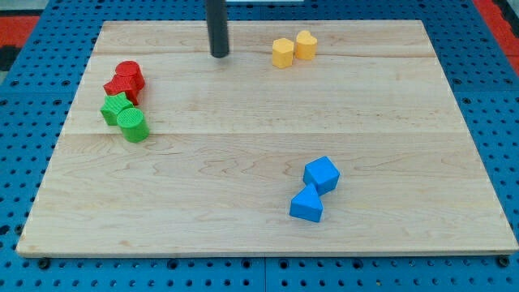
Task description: Separate the green circle from group of blocks
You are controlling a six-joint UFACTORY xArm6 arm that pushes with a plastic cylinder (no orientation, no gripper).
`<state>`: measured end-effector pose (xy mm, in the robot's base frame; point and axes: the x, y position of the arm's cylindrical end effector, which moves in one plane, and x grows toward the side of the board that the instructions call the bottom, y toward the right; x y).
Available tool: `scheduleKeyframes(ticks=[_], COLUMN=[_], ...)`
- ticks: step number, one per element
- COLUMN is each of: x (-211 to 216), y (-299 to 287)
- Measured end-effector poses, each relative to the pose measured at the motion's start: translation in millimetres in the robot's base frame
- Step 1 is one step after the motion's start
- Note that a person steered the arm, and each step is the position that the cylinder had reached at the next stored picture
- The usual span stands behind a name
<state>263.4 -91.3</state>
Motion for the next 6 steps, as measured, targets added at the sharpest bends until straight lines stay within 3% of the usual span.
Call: scheduleKeyframes(ticks=[1,2,3,4,5,6], x=[1.2,42.4,136.6,180.9,180.9,199.7], y=[-73.6,-117.4,-108.6,-105.7,-103.0,-59.3])
